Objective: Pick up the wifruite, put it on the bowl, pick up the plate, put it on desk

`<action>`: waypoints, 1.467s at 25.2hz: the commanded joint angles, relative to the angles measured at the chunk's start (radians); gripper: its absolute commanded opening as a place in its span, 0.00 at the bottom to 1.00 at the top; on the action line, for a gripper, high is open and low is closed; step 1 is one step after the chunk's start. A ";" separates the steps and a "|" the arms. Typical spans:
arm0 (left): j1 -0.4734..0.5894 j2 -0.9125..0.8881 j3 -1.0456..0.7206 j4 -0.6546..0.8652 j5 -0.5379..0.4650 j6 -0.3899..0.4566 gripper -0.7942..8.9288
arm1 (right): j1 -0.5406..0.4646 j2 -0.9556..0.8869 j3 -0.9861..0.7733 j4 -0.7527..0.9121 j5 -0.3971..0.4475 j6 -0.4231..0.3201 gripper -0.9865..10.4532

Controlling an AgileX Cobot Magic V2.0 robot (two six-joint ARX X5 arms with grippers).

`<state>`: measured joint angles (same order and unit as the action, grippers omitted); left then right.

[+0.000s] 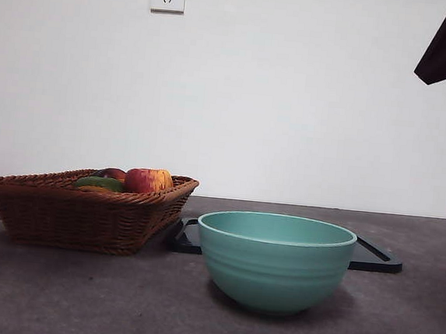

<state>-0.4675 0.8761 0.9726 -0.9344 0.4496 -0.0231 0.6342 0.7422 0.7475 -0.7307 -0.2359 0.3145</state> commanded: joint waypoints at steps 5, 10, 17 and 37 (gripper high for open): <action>0.004 -0.021 0.016 0.031 -0.008 0.024 0.09 | 0.008 0.007 0.014 0.005 0.000 -0.008 0.09; 0.166 -0.189 -0.041 0.514 -0.013 0.040 0.09 | 0.008 0.007 0.014 0.005 0.000 -0.008 0.09; 0.467 -0.522 -0.359 0.937 -0.202 0.050 0.09 | 0.008 0.007 0.014 0.005 0.000 -0.008 0.09; 0.561 -0.873 -0.898 0.863 -0.301 0.036 0.09 | 0.008 0.007 0.014 0.005 0.000 -0.008 0.09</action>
<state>0.0914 0.0055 0.0822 -0.0799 0.1532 0.0128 0.6342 0.7422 0.7475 -0.7307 -0.2359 0.3145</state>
